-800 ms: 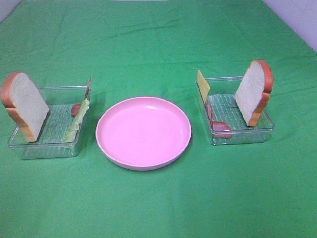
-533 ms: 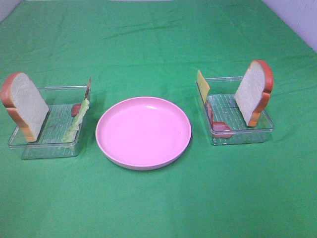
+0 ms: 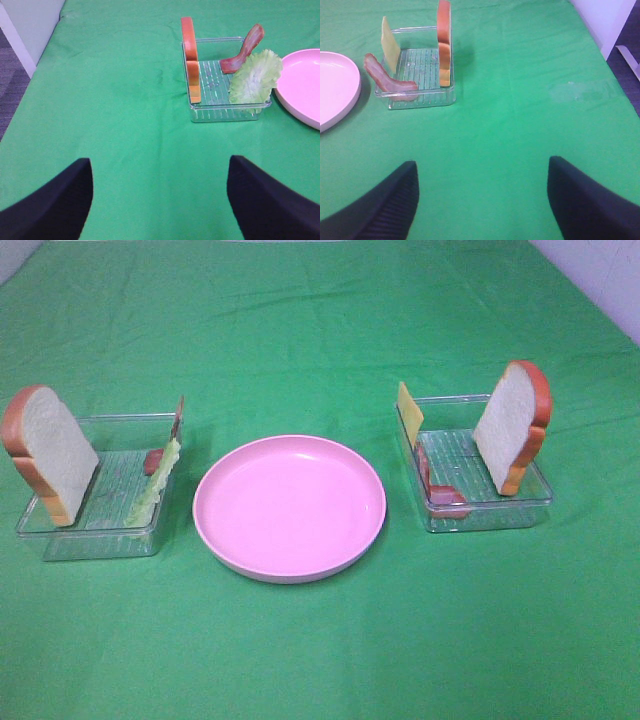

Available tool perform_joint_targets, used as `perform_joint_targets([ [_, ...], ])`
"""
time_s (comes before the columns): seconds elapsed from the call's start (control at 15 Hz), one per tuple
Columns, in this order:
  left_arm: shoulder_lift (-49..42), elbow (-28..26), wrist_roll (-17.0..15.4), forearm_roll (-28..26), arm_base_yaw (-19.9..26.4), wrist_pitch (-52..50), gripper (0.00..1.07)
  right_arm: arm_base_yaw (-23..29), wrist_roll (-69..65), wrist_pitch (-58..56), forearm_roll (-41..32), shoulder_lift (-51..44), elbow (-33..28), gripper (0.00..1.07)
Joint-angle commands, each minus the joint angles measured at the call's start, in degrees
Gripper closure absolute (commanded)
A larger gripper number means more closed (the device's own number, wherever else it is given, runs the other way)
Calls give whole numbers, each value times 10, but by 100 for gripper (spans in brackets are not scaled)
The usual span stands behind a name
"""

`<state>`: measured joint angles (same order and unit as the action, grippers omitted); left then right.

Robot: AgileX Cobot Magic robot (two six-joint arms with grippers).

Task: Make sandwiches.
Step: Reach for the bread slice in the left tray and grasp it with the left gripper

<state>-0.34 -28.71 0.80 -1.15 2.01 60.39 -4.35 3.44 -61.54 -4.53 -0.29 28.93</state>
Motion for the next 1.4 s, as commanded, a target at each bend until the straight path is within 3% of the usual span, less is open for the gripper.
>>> perform_joint_targets([
  [0.07, -11, 1, -1, -5, -1, -5, 35, -2, 1, 8, -1, -9, -1, 38],
  [1.13, -10, -2, -3, -6, -1, -7, 35, -2, 1, 8, -1, -9, -1, 38],
  [1.4, 42, -17, -53, -26, -1, -94, 35, -2, 1, 8, -1, -9, -1, 38],
])
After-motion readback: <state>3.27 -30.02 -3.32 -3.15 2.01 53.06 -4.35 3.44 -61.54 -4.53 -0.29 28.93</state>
